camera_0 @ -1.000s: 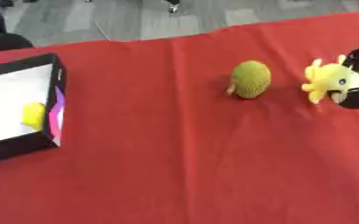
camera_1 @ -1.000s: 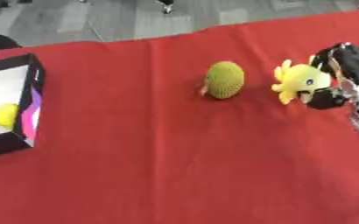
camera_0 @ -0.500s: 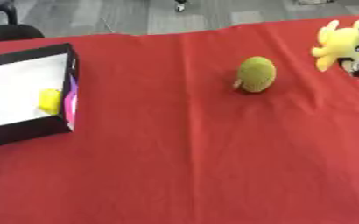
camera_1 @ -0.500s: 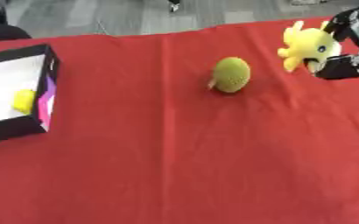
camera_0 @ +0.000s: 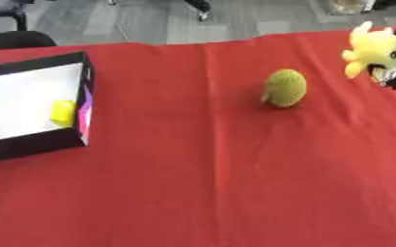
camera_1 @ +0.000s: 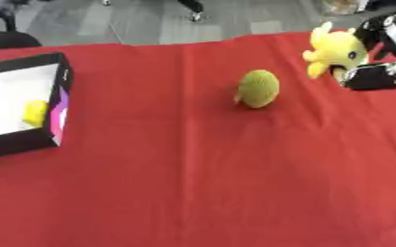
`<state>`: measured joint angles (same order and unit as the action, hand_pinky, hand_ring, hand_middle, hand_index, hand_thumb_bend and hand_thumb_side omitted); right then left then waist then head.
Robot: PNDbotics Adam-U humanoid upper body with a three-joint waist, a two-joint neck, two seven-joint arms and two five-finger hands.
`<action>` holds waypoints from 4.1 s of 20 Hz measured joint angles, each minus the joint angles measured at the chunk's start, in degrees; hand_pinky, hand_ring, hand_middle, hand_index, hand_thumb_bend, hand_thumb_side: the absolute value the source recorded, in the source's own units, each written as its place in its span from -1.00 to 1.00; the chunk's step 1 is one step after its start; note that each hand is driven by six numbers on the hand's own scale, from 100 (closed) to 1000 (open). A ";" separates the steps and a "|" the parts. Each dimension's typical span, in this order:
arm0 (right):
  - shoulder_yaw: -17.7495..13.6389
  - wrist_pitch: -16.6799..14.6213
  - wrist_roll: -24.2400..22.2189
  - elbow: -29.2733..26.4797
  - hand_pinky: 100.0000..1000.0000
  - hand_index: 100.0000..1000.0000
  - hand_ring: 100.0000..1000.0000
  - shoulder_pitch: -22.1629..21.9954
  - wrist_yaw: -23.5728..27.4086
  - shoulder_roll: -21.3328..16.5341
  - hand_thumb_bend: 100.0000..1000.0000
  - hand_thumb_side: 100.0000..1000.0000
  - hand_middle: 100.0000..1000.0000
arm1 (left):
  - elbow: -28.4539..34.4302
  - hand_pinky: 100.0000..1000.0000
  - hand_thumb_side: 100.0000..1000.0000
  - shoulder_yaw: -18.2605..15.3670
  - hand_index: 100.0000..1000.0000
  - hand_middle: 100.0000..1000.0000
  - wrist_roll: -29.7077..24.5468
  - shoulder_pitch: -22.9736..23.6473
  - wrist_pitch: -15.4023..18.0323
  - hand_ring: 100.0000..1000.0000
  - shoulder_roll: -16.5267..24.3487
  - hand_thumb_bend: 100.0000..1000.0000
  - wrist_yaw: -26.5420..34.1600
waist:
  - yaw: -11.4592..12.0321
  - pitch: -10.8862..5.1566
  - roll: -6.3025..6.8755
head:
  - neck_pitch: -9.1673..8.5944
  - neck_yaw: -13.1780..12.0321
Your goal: Pick up the objects with one hand, pass them to the other hand, and then place them into the box on the other side of the table.
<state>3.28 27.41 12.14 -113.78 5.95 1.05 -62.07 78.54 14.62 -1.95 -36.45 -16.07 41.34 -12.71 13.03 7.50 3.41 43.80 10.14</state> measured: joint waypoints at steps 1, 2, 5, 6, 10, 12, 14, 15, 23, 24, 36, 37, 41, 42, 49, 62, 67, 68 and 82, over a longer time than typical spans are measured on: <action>0.39 -0.10 0.22 0.00 -0.10 -0.12 0.14 0.88 0.71 0.84 -0.86 -1.00 -0.35 | 0.01 0.62 -0.04 -0.03 0.48 0.22 0.01 0.00 0.01 0.33 0.02 -1.00 0.01 | -0.03 -0.22 0.00 | 0.03 -0.09; 0.80 -0.13 0.47 0.00 -0.12 -0.13 0.14 1.76 1.30 1.63 -0.88 -1.00 -0.35 | 0.02 0.62 -0.04 -0.12 0.48 0.22 0.05 0.00 0.05 0.33 0.04 -1.00 0.02 | -0.06 -0.31 0.00 | 0.06 -0.15; 2.31 -0.12 1.11 0.00 -0.16 -0.13 0.13 4.49 2.57 4.22 -0.91 -1.00 -0.35 | 0.12 0.62 -0.04 -0.33 0.48 0.22 0.25 -0.01 0.23 0.32 0.43 -1.00 0.04 | -0.26 -0.49 -0.05 | 0.20 -0.25; 2.92 -0.12 1.31 0.00 -0.16 -0.13 0.12 5.36 2.79 5.10 -0.91 -1.00 -0.35 | 0.25 0.62 -0.04 -0.35 0.48 0.22 0.30 -0.02 0.27 0.32 0.47 -1.00 0.04 | -0.32 -0.78 -0.15 | 0.22 -0.30; 5.71 -0.18 1.47 0.00 -0.18 -0.13 0.12 8.26 2.48 8.15 -0.91 -1.00 -0.35 | 0.67 0.62 -0.04 -0.51 0.48 0.22 0.53 -0.37 0.48 0.32 0.50 -1.00 0.14 | -0.34 -1.25 -0.49 | 0.24 -0.38; 7.14 -0.02 1.30 0.00 -0.18 -0.13 0.11 9.38 1.74 9.50 -0.91 -1.00 -0.35 | 0.97 0.62 -0.04 -0.51 0.48 0.22 0.53 -0.60 0.51 0.32 0.50 -1.00 0.32 | -0.23 -1.28 -0.49 | 0.25 -0.42; 8.46 0.32 0.99 0.00 -0.18 -0.13 0.11 10.56 1.03 10.60 -0.91 -1.00 -0.35 | 1.27 0.62 -0.04 -0.51 0.48 0.21 0.49 -0.82 0.55 0.32 0.50 -1.00 0.51 | 0.02 -1.35 -0.49 | 0.25 -0.51; 9.05 0.54 0.84 0.00 -0.19 -0.13 0.11 11.17 0.67 11.10 -0.92 -1.00 -0.35 | 1.43 0.61 -0.04 -0.51 0.48 0.21 0.44 -0.87 0.60 0.32 0.50 -1.00 0.57 | 0.11 -1.39 -0.49 | 0.25 -0.58; 12.89 2.85 -0.29 0.00 -0.19 -0.13 0.11 14.92 -1.09 14.00 -0.92 -1.00 -0.35 | 3.83 0.60 -0.05 -0.20 0.49 0.22 -0.85 -2.27 1.88 0.30 0.77 -1.00 1.98 | 1.20 -1.95 -0.49 | 0.38 -0.39; 13.33 3.08 -0.46 0.00 -0.20 -0.13 0.11 15.25 -1.31 14.33 -0.92 -1.00 -0.35 | 4.64 0.60 -0.07 0.03 0.49 0.22 -1.30 -2.61 2.28 0.31 1.00 -1.00 2.27 | 1.33 -2.03 -0.47 | 0.38 -0.31; 17.34 5.86 0.78 0.00 -0.21 -0.13 0.11 18.65 -3.35 17.66 -0.97 -1.00 -0.35 | 15.56 0.59 -0.18 7.14 0.52 0.27 -13.35 -10.24 3.46 0.37 1.46 -1.00 4.04 | 2.99 -2.53 -0.15 | 0.39 1.10; 17.63 6.13 1.18 0.00 -0.21 -0.13 0.11 18.86 -3.40 17.92 -0.97 -1.00 -0.35 | 16.04 0.59 -0.16 8.06 0.52 0.28 -14.73 -10.97 3.31 0.37 1.43 -1.00 4.03 | 3.05 -2.57 -0.01 | 0.39 1.22; 18.73 6.80 2.35 0.00 -0.20 -0.12 0.11 19.66 -4.11 18.70 -0.96 -1.00 -0.34 | 17.05 0.60 -0.09 11.56 0.53 0.29 -19.42 -13.54 2.57 0.39 0.71 -1.00 3.88 | 3.27 -2.58 0.13 | 0.39 2.00; 18.96 6.89 2.56 0.00 -0.20 -0.12 0.11 19.81 -4.38 18.95 -0.96 -1.00 -0.34 | 17.18 0.60 -0.07 12.42 0.53 0.29 -20.42 -14.18 2.29 0.39 0.33 -1.00 3.80 | 3.32 -2.58 0.13 | 0.39 2.24; 20.86 7.45 3.15 0.00 -0.19 -0.12 0.12 21.29 -5.88 20.61 -0.94 -1.00 -0.34 | 16.52 0.60 0.14 18.15 0.64 0.36 -25.01 -18.18 -0.45 0.41 -3.88 -1.00 3.55 | 3.80 -2.58 0.67 | 0.40 3.69; 22.68 7.69 2.09 0.00 -0.18 -0.12 0.11 22.34 -9.69 22.13 -0.92 -1.00 -0.34 | 15.54 0.62 0.27 23.39 0.65 0.39 -25.19 -21.03 -5.65 0.43 -8.89 -1.00 4.80 | 4.32 -2.58 1.19 | 0.40 4.86; 23.40 7.43 1.86 0.00 -0.18 -0.13 0.11 22.74 -12.24 22.83 -0.90 -1.00 -0.34 | 15.54 0.63 0.14 24.30 0.66 0.40 -22.73 -21.27 -8.59 0.44 -10.58 -1.00 3.56 | 4.31 -2.58 1.42 | 0.40 5.19; 23.61 7.42 1.74 0.00 -0.18 -0.13 0.11 22.75 -12.67 22.98 -0.89 -1.00 -0.35 | 15.51 0.63 0.14 24.51 0.65 0.40 -22.26 -21.27 -8.99 0.44 -10.84 -1.00 3.31 | 4.31 -2.58 1.42 | 0.40 5.20; 25.50 5.09 -1.36 0.00 -0.17 -0.13 0.10 22.12 -16.34 23.45 -0.84 -1.00 -0.35 | 14.81 0.65 0.39 25.53 0.67 0.41 -20.60 -21.57 -8.32 0.45 -13.32 -1.00 2.86 | 4.09 -2.58 1.42 | 0.40 5.40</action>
<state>28.78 32.50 10.77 -113.78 28.07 -15.29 -38.62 93.35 40.15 -22.55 -58.03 -24.38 28.02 -9.85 17.12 4.92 4.83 44.20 15.54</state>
